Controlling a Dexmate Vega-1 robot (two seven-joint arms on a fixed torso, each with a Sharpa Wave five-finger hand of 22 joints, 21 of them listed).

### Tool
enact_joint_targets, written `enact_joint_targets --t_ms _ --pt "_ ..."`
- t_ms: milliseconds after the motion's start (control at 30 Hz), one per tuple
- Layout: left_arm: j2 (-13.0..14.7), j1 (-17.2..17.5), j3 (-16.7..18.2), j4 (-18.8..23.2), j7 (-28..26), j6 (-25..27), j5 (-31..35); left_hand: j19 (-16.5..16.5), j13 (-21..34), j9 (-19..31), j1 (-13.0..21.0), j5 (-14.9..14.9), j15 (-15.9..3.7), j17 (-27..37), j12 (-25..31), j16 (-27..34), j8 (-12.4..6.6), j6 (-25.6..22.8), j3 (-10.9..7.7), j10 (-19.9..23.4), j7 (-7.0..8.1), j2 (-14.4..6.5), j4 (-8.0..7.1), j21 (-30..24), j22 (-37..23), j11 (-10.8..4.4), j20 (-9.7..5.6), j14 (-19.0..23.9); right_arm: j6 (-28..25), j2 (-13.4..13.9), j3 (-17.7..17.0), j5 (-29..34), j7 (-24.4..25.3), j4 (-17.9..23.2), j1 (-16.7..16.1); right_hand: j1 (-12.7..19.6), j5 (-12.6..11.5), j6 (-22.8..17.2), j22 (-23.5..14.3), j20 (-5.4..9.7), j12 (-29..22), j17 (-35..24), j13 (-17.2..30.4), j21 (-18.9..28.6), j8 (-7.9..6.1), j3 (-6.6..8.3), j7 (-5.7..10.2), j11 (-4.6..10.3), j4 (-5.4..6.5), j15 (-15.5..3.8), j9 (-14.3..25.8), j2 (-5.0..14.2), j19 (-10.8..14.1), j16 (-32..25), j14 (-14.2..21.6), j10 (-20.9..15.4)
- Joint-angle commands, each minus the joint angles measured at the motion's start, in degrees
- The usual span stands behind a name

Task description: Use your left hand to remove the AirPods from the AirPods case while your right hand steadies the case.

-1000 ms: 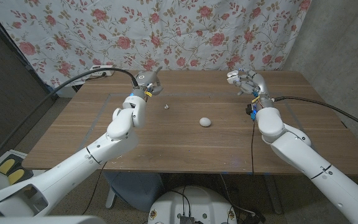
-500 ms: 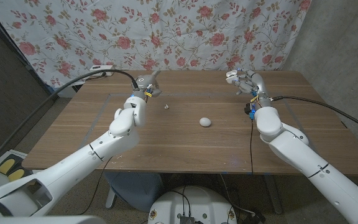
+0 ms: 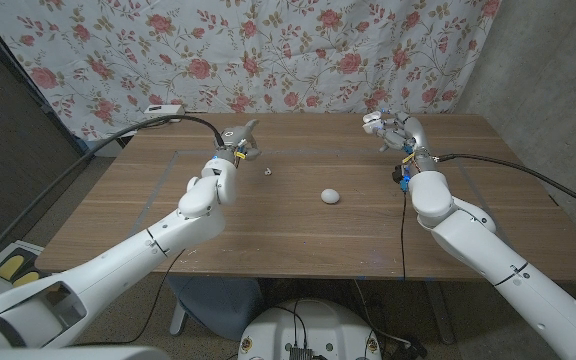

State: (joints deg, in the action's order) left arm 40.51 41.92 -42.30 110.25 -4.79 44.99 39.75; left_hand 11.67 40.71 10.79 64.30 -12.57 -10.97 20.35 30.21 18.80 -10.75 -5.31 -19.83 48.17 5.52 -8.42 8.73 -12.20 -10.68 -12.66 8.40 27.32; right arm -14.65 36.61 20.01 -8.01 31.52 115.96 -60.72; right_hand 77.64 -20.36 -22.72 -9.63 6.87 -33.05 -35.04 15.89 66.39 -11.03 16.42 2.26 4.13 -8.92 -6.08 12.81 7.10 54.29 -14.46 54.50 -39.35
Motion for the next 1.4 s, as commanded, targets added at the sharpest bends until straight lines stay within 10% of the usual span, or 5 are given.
enact_joint_targets --t_ms 33,1400 --pt "-0.3 -1.2 -1.1 -3.0 -1.3 -0.8 -3.3 0.1 0.3 0.1 0.2 -0.3 -0.51 0.1 0.3 -0.3 -0.01 0.3 -0.3 -0.5 0.04 -0.9 -0.38 -0.1 -0.1 0.11 0.14 0.4 -1.3 0.1 0.3 0.3 0.1 0.7 0.1 0.0 -0.2 -0.4 -0.1 3.36 -12.0 -0.2 8.3 0.5 -0.37 -0.29 -0.11 2.88 -0.05 -7.14 0.0 0.17 -16.1 0.1 2.2 -3.1" --pt "-0.4 -3.8 -5.7 -6.6 -1.1 -0.3 -5.4 -0.1 -1.0 0.2 -1.1 -0.1 0.54 -0.3 -1.4 -3.0 -0.23 0.2 -2.1 -5.4 0.09 -1.1 -0.81 -0.1 -0.1 0.1 0.35 -1.6 -2.5 1.1 0.3 0.6 -0.5 1.7 -0.3 0.1 -0.3 -0.3 -0.1 3.13 -12.0 -0.3 8.2 0.7 -0.35 -0.43 0.1 2.83 -0.12 -7.14 0.0 0.16 -16.7 -0.1 2.1 -3.2"
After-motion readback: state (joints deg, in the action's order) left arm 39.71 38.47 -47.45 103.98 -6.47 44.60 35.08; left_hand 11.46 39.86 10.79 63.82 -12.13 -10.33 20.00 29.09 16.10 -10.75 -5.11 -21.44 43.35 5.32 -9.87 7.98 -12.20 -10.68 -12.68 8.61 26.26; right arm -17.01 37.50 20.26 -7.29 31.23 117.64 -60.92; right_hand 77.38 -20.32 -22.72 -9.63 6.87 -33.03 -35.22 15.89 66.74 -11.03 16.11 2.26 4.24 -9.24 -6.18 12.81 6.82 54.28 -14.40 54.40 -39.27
